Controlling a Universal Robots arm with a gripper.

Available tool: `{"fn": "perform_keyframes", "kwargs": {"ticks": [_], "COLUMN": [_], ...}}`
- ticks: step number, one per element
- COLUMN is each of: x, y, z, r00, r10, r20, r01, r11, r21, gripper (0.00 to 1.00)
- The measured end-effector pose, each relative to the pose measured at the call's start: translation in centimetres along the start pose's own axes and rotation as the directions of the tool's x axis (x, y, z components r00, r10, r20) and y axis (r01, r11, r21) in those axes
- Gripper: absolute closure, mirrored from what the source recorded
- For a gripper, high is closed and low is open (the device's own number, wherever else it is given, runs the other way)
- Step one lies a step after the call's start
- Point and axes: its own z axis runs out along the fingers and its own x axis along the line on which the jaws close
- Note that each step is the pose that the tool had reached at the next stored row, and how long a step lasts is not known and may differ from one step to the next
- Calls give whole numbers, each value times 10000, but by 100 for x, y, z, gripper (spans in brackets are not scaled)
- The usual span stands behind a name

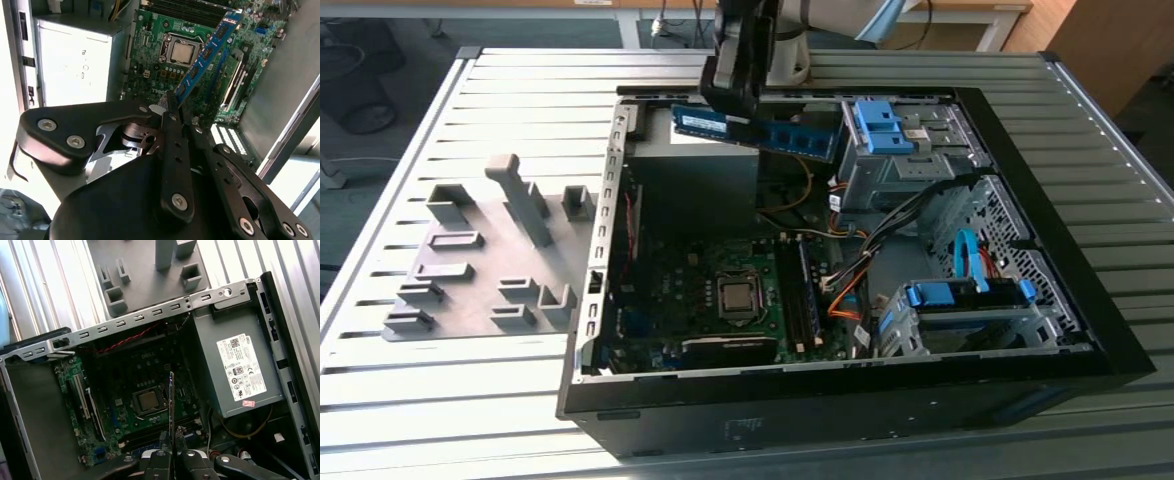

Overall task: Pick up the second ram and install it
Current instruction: 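Insert the second ram into the second slot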

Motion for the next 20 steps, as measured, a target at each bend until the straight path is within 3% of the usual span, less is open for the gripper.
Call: {"fn": "perform_keyframes", "kwargs": {"ticks": [10, 20], "x": [0, 0], "y": [0, 0], "z": [3, 5], "r00": [9952, 9813], "r10": [974, 1922], "r20": [9, 19], "r01": [-974, -1923], "r11": [9952, 9813], "r21": [20, 40], "gripper": [86, 86]}}
